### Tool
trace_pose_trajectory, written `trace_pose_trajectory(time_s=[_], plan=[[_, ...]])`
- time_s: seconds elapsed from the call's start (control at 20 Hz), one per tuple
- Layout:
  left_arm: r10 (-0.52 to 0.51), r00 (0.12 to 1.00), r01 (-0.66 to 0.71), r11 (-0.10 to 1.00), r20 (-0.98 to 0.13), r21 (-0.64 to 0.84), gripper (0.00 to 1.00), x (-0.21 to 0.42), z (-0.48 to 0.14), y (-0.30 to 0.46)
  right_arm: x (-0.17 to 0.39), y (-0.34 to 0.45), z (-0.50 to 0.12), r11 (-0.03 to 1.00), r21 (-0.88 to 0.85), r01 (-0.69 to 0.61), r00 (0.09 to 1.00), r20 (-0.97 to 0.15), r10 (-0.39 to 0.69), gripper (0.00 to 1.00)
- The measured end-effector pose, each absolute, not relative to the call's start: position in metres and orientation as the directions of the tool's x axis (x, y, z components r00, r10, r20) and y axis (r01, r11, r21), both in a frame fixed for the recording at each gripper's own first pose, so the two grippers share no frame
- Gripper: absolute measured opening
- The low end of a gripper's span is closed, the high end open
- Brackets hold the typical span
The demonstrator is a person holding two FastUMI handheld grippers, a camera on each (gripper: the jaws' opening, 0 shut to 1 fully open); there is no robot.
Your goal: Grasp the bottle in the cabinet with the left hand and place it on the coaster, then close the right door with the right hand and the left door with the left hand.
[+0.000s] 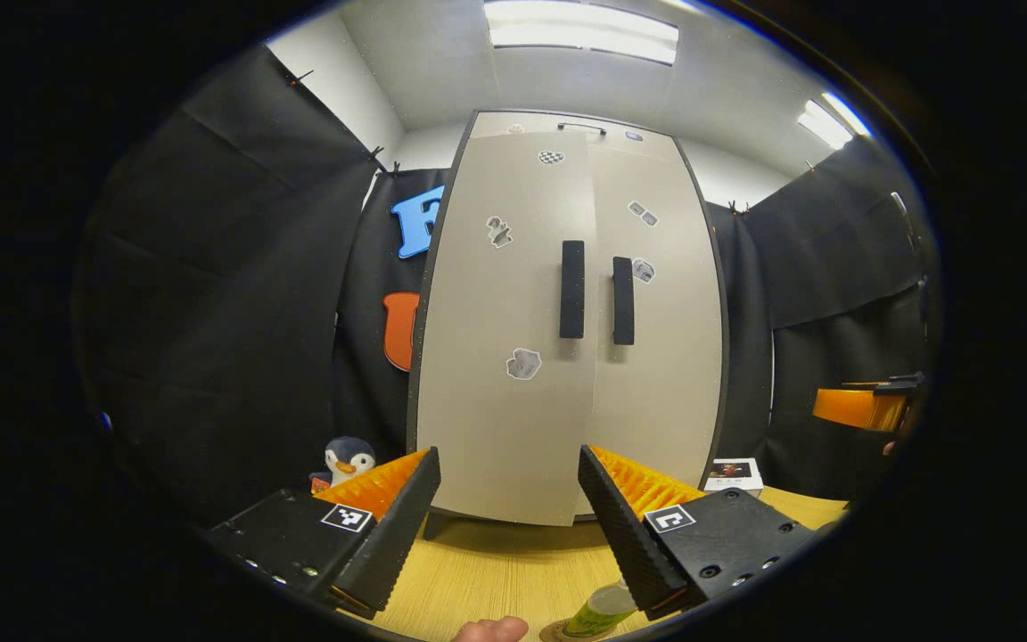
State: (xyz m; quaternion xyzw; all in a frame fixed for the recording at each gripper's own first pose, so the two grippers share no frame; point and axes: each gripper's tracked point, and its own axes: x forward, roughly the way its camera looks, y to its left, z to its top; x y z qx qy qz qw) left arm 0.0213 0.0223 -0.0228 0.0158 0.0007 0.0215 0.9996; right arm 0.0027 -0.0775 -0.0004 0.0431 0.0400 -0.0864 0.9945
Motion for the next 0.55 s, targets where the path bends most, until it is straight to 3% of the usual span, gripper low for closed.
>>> trace_pose_trajectory(time_s=[0.1,0.15,0.2,0.25,0.3,0.55], plan=[[0.041,0.999,-0.041,0.999,-0.001,0.033,1.00,0.0217,-0.0228,0.0223,0.0045,-0.0769,-0.0012,0.982,0.079,0.172,0.982,-0.088,-0.165,0.94],[0.042,0.999,-0.042,0.999,0.000,0.033,0.95,0.0220,-0.0231,0.0220,0.0052,-0.0765,-0.0014,0.982,0.079,0.171,0.982,-0.090,-0.164,0.94],[0.041,0.999,-0.041,0.999,-0.002,0.033,1.00,0.0220,-0.0243,0.0222,0.0050,-0.0757,-0.0015,0.983,0.080,0.168,0.983,-0.091,-0.160,0.94],[0.042,0.999,-0.041,0.999,-0.004,0.032,0.95,0.0209,-0.0240,0.0227,0.0050,-0.0753,-0.0013,0.983,0.081,0.166,0.983,-0.090,-0.159,0.94],[0.043,0.999,-0.043,0.999,-0.002,0.033,0.95,0.0214,-0.0237,0.0228,0.0047,-0.0751,-0.0002,0.983,0.083,0.165,0.984,-0.087,-0.158,0.98],[0.043,0.999,-0.044,0.998,0.010,0.041,0.95,0.0215,-0.0191,0.0213,0.0018,-0.0786,0.0006,0.981,0.083,0.177,0.982,-0.080,-0.171,0.94]])
